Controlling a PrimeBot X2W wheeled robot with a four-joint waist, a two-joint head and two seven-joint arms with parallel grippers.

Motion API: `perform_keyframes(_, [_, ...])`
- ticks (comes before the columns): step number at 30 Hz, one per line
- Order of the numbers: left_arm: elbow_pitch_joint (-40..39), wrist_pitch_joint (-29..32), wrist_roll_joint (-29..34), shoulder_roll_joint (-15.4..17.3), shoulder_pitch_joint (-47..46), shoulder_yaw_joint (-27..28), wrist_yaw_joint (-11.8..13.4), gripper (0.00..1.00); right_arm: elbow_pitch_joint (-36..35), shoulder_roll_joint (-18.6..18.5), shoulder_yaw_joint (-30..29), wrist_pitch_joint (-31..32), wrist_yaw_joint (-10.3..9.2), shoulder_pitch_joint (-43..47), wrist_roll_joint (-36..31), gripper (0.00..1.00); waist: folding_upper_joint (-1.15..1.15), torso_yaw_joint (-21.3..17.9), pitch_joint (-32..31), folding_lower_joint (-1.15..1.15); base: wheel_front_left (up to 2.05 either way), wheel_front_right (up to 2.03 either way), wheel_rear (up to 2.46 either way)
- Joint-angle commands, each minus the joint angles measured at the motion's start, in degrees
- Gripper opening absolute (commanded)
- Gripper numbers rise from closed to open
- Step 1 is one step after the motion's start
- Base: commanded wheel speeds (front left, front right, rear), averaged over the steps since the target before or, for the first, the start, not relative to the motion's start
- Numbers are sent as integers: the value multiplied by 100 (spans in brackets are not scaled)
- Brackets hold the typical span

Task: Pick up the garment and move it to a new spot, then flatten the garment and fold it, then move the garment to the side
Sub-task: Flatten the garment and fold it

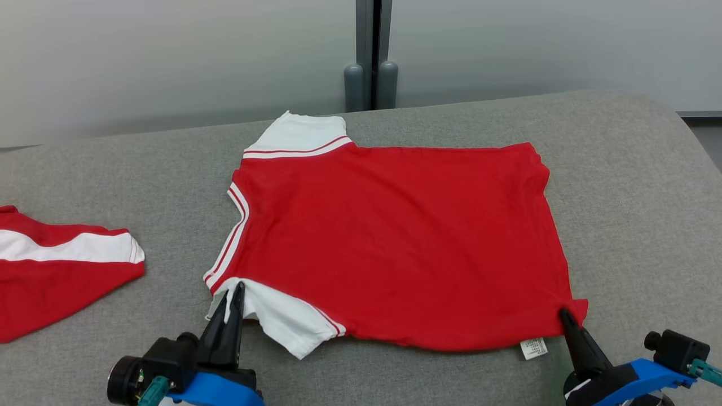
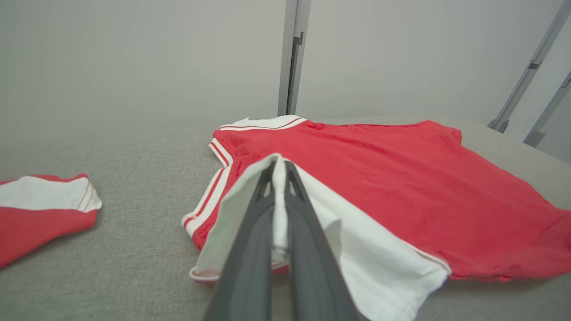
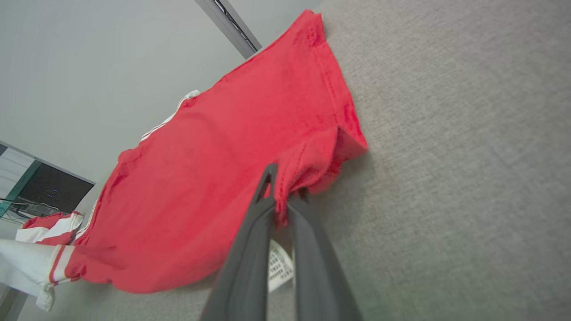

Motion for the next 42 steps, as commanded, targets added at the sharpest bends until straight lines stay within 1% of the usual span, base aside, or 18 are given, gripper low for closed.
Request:
perform_keyframes(1, [79, -15, -19, 59, -200, -2, -43, 0, 48, -4, -16, 34, 3, -125, 67, 0, 0, -7, 32, 0, 0, 0, 0])
perform_keyframes(9, [683, -15, -42, 309, -1011, -141, -50, 0, 302, -12, 62, 146, 3, -639, 161, 0, 0, -59, 287, 0, 0, 0, 0])
perform_keyframes(13, [1020, -14, -68, 450, -1429, -372, -38, 0, 438, -15, 151, 183, 3, -947, 199, 0, 0, -99, 419, 0, 0, 0, 0])
perform_keyframes(19, [1502, -15, -196, 539, -2057, -603, -35, 0, 697, -78, 278, 127, 3, -1378, 182, 0, 0, -126, 634, 0, 0, 0, 0])
perform_keyframes(24, [1819, -15, -250, 521, -2454, -731, -36, 0, 936, -97, 439, 32, 3, -1695, 161, 0, 0, -161, 799, 0, 0, 0, 0])
perform_keyframes(25, [1868, -15, -252, 518, -2511, -744, -36, 0, 977, -113, 478, -38, 3, -1758, 126, 34, 0, -164, 823, 0, 0, 0, 0])
perform_keyframes(26, [1929, -14, -262, 515, -2560, -739, -36, 0, 1014, -114, 514, -84, 3, -1803, 127, 58, 0, -167, 844, 0, 0, 0, 0])
perform_keyframes(27, [1979, -14, -263, 507, -2603, -724, -36, 0, 1046, -113, 557, -130, 3, -1831, 113, 100, 0, -169, 855, 0, 0, 0, 0])
perform_keyframes(28, [1979, -14, -263, 507, -2603, -724, -36, 0, 1046, -113, 557, -130, 3, -1831, 113, 100, 0, -169, 855, 0, 0, 0, 0])
perform_keyframes(29, [2011, -15, -258, 495, -2650, -682, -36, 16, 1063, -130, 597, -192, 3, -1862, 87, 100, 0, -168, 865, 0, 0, 0, 0])
perform_keyframes(30, [2035, -14, -235, 485, -2681, -650, -36, 70, 1089, -158, 637, -252, 3, -1889, 53, 100, 0, -168, 868, 0, 0, 0, 0])
perform_keyframes(31, [2059, -14, -206, 470, -2688, -634, -36, 100, 1113, -188, 675, -304, 3, -1909, 14, 100, 0, -169, 865, 0, 0, 0, 0])
perform_keyframes(33, [1978, -14, -164, 402, -2612, -486, 1, 100, 1171, -266, 722, -447, 3, -1888, -56, 100, 0, -148, 803, 0, 0, 0, 0])
perform_keyframes(39, [1818, -15, -109, 380, -2281, -225, 4, 100, 1305, -482, 752, -571, 3, -1689, -318, 100, 0, -111, 660, 0, 0, 0, 0])
perform_keyframes(42, [1763, -14, -89, 379, -2007, -83, -1, 100, 1403, -563, 684, -580, 3, -1597, -337, 100, 0, -89, 602, 0, 0, 0, 0])
